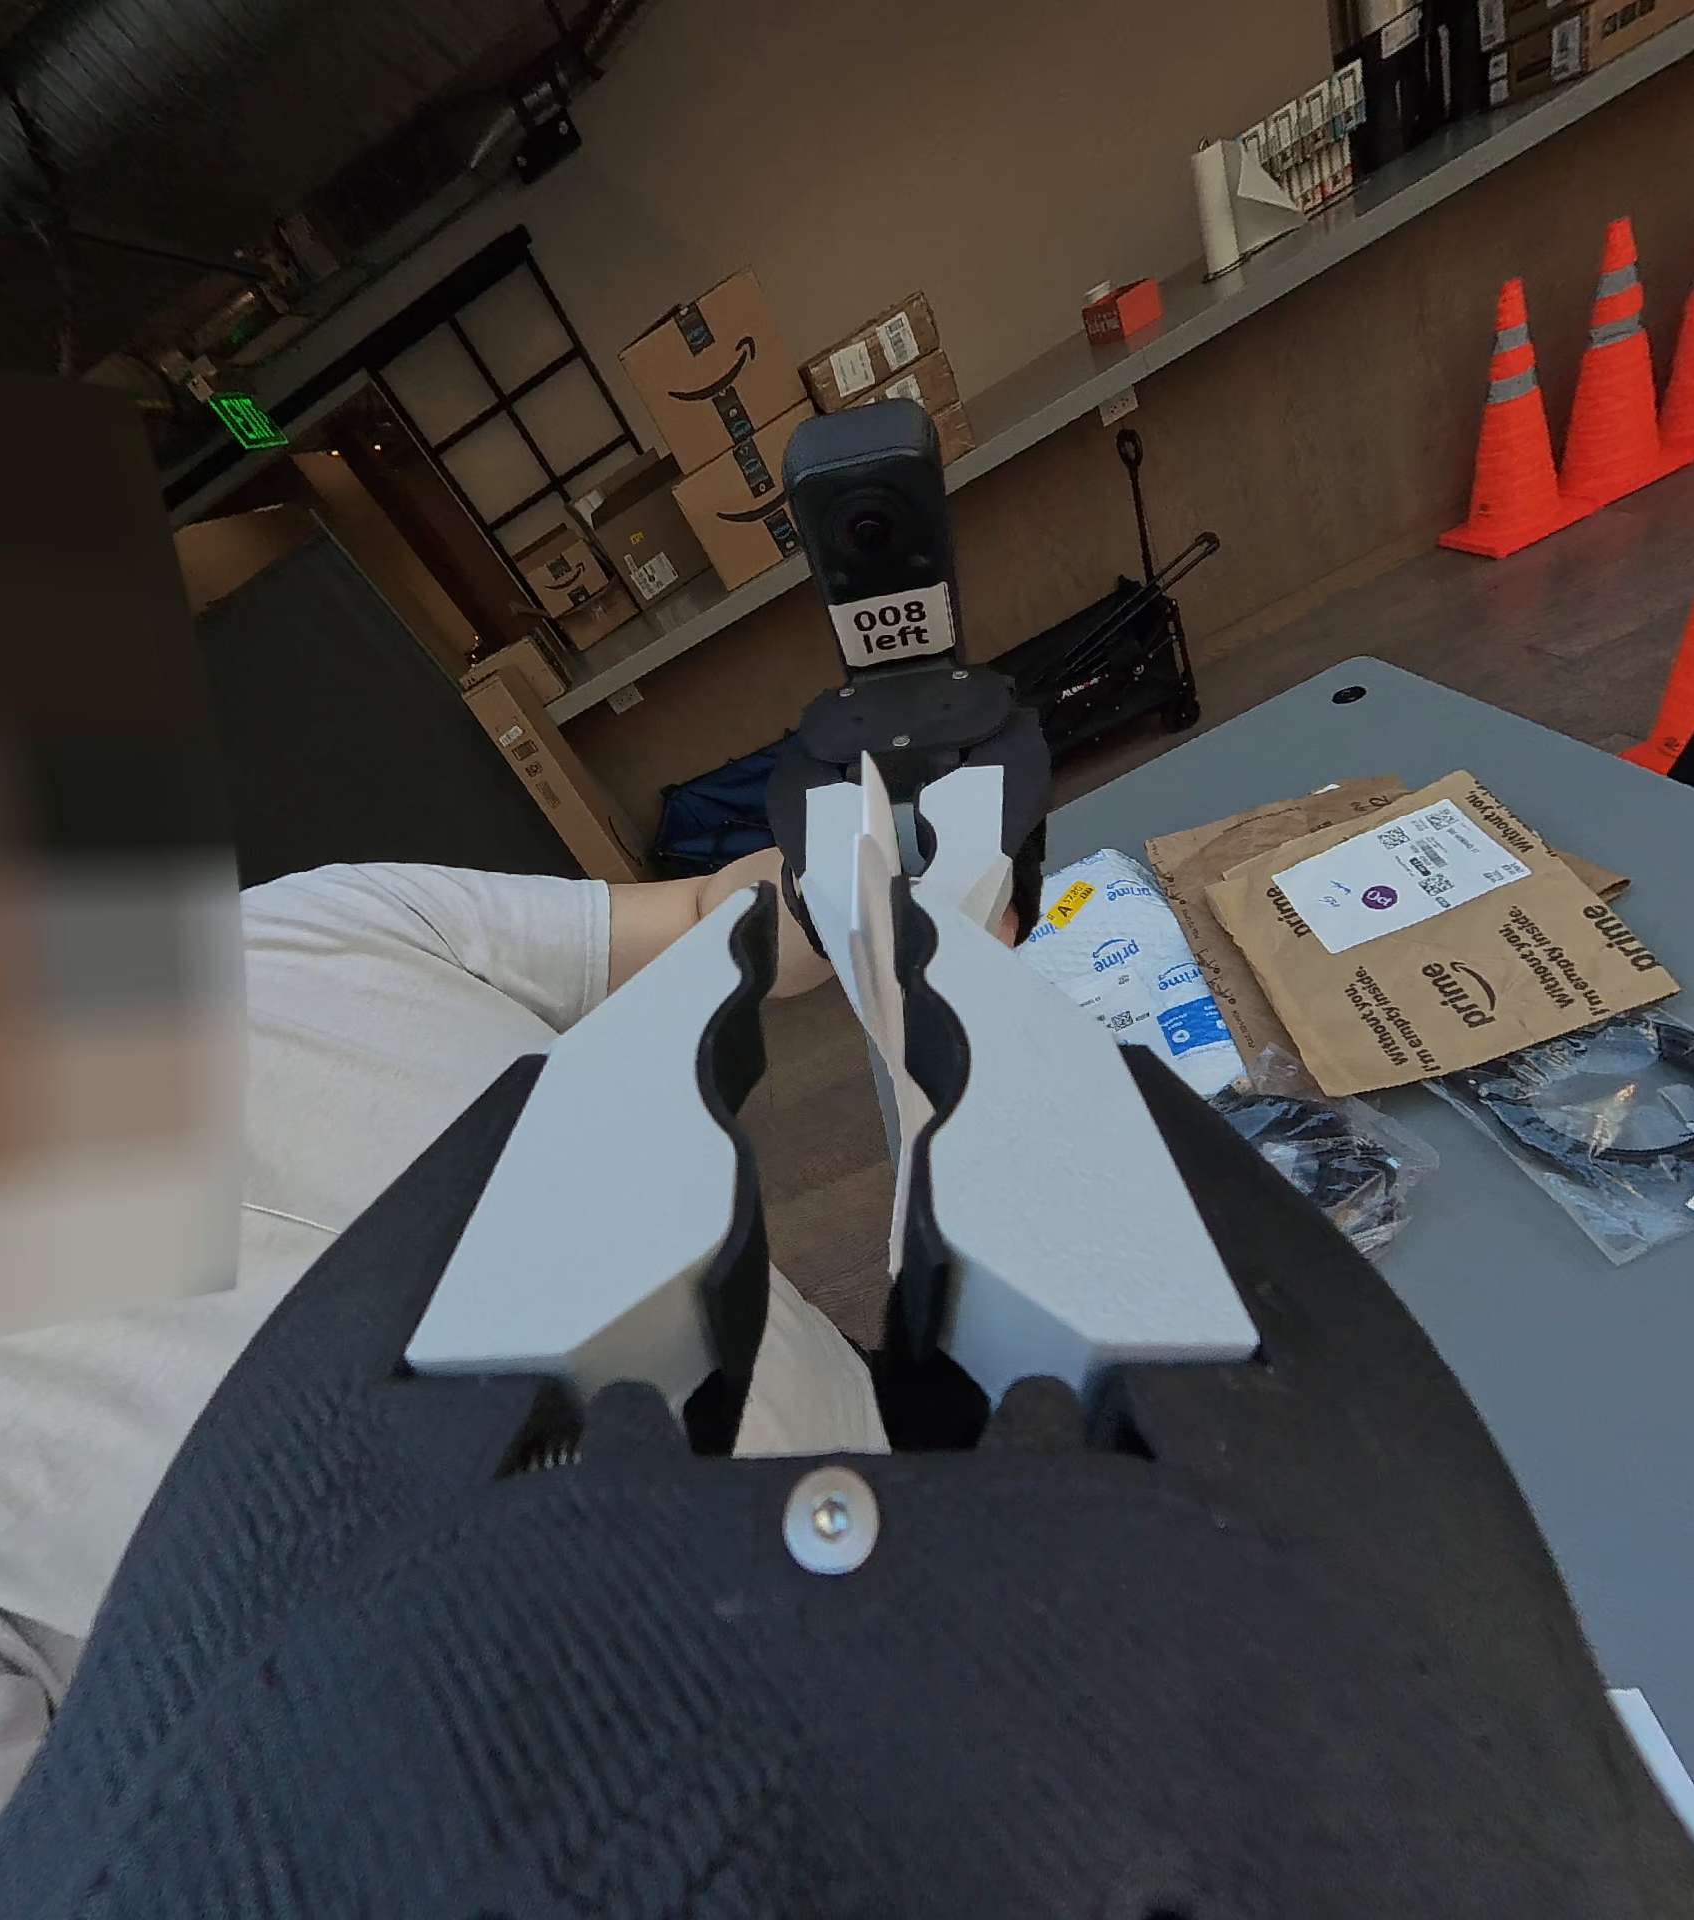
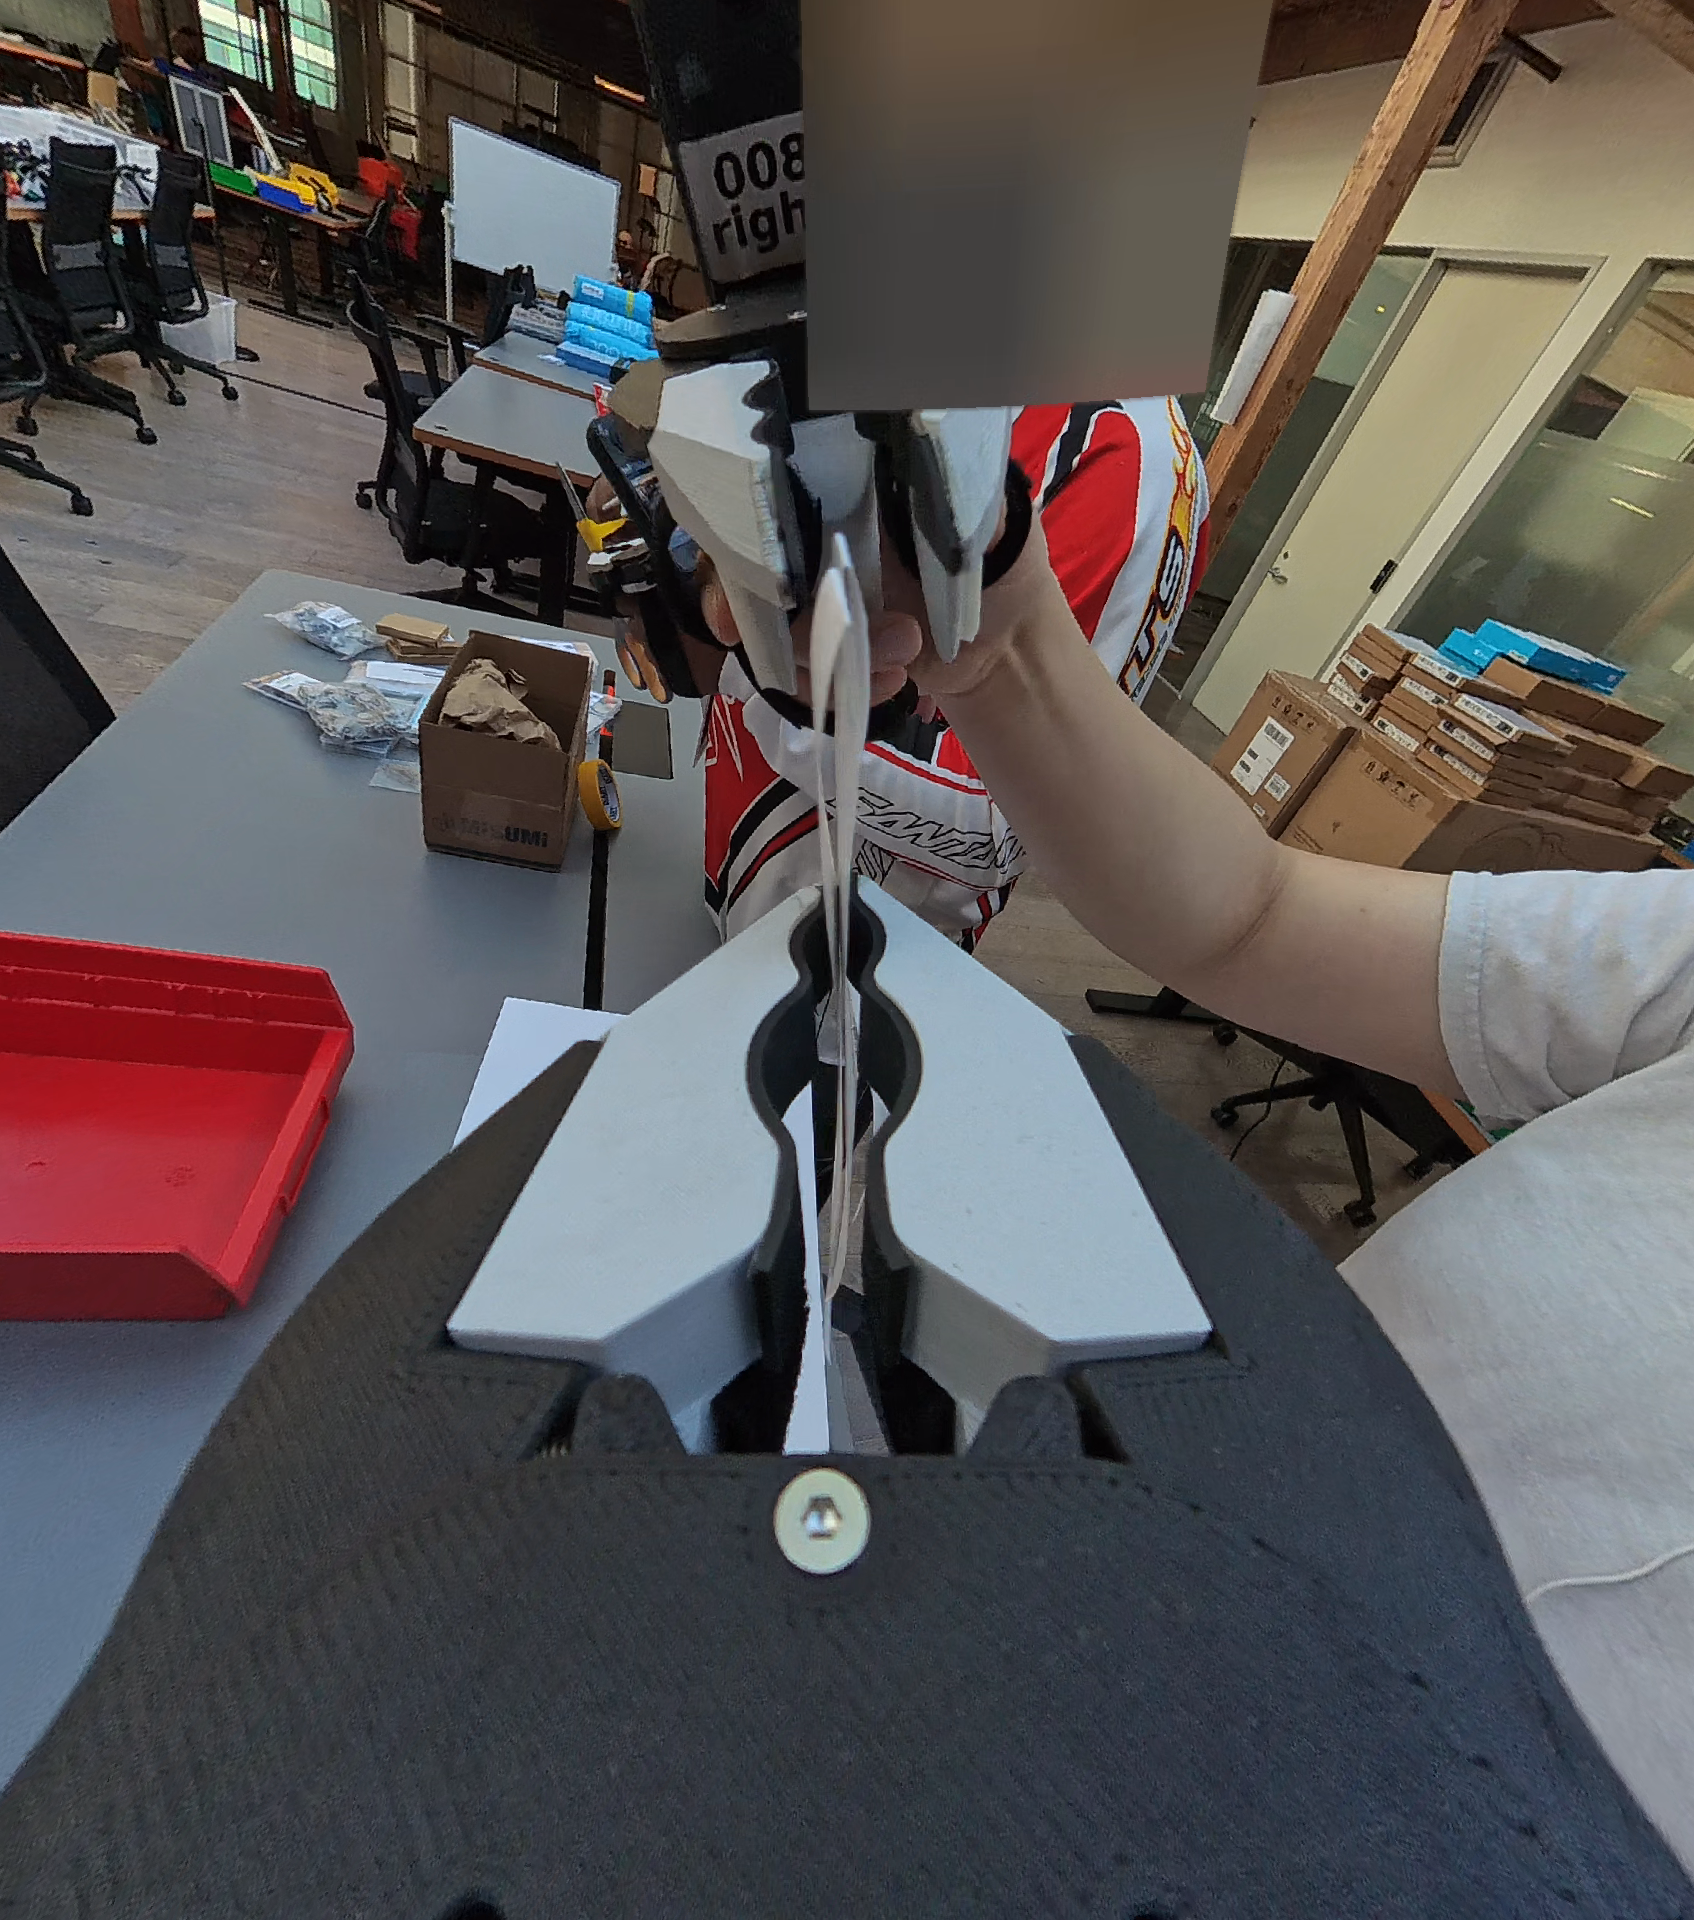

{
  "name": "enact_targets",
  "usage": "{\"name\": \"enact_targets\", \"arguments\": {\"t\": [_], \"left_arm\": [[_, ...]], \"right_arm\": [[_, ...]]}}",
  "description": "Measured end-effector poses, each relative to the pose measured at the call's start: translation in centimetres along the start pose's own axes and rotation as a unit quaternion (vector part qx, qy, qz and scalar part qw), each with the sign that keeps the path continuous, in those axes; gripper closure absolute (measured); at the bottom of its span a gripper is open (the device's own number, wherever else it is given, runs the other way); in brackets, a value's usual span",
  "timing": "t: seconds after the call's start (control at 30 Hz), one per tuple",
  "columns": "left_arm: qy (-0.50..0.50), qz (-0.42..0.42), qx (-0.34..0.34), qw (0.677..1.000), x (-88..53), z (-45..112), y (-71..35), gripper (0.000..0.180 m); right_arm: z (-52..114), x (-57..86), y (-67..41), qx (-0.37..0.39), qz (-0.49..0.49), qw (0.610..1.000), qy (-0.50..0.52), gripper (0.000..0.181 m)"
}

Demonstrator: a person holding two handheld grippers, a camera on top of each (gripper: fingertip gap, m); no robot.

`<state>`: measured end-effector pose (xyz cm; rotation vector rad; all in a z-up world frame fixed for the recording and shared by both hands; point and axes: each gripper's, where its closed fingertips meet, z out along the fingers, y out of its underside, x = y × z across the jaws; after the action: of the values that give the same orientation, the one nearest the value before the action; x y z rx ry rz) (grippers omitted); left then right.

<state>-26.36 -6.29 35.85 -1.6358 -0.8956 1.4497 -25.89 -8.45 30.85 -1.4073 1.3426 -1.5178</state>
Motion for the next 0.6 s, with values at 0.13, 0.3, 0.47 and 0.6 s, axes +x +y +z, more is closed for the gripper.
{"name": "enact_targets", "arguments": {"t": [0.13,0.3,0.47,0.6], "left_arm": [[0.003,0.002,0.011,1.0,0.44,-0.54,-0.16,0.18],[0.017,-0.007,0.005,1.0,0.78,-0.6,0.0,0.18],[0.004,0.011,0.026,1.0,0.67,-0.55,-0.33,0.16],[-0.013,0.01,0.021,1.0,0.4,-0.58,0.03,0.18]], "right_arm": [[-0.21,0.04,-0.03,-0.003,0.005,1.0,-0.003,0.181],[-0.17,-0.05,0.1,-0.006,0.005,1.0,-0.006,0.181],[-0.28,-0.05,-0.14,0.0,0.005,1.0,-0.005,0.181],[-0.23,-0.03,-0.22,0.001,0.004,1.0,-0.004,0.181]]}}
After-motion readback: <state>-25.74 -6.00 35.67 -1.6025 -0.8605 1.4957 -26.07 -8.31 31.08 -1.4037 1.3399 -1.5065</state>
